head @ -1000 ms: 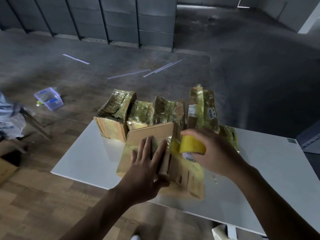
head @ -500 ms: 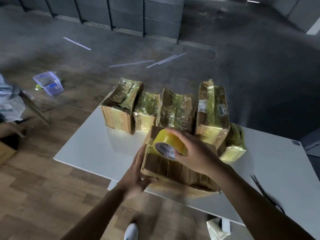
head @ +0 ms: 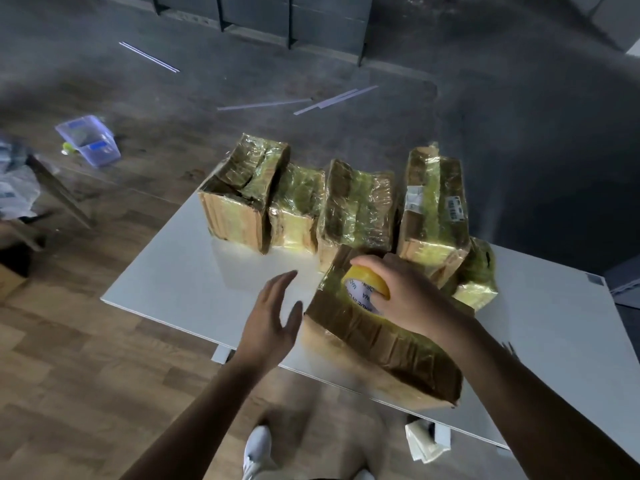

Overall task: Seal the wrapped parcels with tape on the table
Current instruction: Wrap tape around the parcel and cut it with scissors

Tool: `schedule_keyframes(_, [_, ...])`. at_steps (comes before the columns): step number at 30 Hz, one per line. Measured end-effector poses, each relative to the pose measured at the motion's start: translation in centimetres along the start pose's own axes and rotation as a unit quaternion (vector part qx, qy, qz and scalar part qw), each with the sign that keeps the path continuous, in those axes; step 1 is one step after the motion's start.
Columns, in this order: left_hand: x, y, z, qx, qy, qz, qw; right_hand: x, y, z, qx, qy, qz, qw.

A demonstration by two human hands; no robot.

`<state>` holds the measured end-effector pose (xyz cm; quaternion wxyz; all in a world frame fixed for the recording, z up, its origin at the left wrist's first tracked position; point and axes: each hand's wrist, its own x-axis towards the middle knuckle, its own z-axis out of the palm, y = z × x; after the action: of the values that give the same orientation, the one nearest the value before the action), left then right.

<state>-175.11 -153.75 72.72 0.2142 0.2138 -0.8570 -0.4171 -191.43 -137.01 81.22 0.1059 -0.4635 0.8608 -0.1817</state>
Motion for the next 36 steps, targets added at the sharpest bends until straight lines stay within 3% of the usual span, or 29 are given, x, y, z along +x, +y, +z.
schedule_keyframes(3, [2.0,3.1,1.2,0.031,-0.084,0.050,0.995,-0.4,0.4,-0.1,0.012,0.002,0.010,1.000])
schedule_keyframes(7, [2.2,3.2,3.3,0.082,-0.158,0.043,0.983,-0.9,0.3,0.1,0.013,0.012,0.006,1.000])
schedule_keyframes(16, [2.1,2.3,4.0,0.178,-0.201,0.061,0.961,-1.2,1.1,0.3,0.078,0.011,0.016,0.997])
schedule_keyframes(21, [2.2,2.1,4.2,0.234,-0.210,0.078,0.946,-2.0,1.6,1.1,0.145,0.070,0.021,0.987])
schedule_keyframes(28, [2.3,2.3,4.1,0.291,-0.226,0.064,0.927,-2.4,1.5,-1.6,0.041,0.047,0.000,0.998])
schedule_keyframes(33, [2.2,2.4,4.1,0.302,-0.242,0.064,0.920,-5.8,3.3,-3.2,-0.032,-0.052,0.049,0.997])
schedule_keyframes(36, [2.5,3.1,3.8,0.334,-0.249,0.066,0.906,-5.8,3.0,-2.5,-0.069,-0.036,0.037,0.996])
